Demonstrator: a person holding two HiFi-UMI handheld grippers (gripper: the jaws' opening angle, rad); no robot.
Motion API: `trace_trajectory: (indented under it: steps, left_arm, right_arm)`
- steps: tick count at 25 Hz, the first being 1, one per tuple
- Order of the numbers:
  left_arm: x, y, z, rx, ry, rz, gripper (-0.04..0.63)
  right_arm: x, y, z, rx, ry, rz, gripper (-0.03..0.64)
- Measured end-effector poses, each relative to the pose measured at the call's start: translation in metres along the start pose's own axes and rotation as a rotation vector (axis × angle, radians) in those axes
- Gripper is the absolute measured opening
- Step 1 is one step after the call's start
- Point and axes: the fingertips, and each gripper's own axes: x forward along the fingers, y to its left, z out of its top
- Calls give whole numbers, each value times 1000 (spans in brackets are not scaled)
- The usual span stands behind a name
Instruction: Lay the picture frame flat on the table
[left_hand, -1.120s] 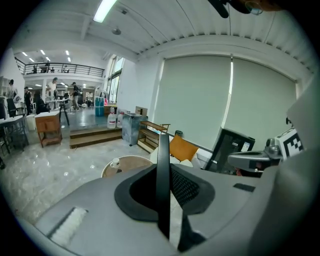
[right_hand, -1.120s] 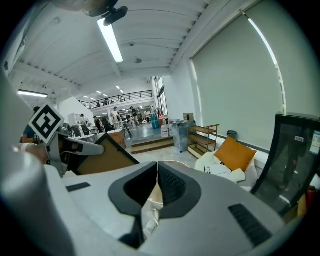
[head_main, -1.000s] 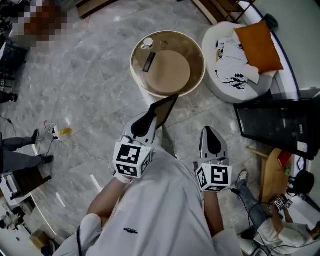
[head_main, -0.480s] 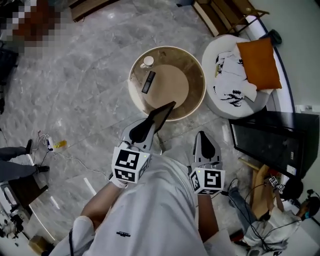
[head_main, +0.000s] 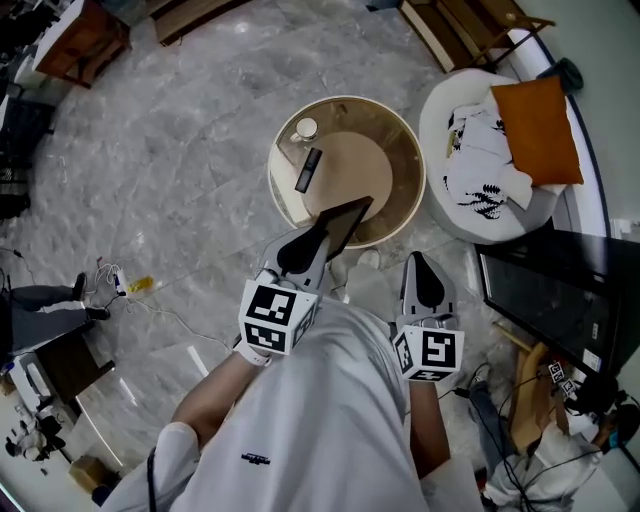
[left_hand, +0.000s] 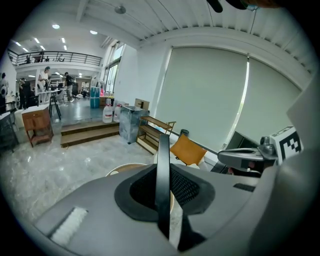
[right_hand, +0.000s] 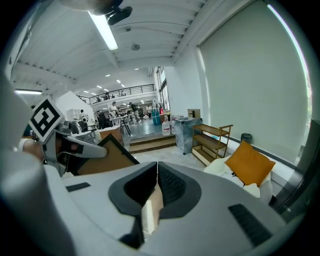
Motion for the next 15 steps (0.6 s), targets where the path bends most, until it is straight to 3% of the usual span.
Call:
trace_trajectory:
  steps: [15]
  left_arm:
    - [79, -29, -9, -51, 108, 8, 58]
  right_arm:
    - [41, -53, -27, 44, 58, 73, 6]
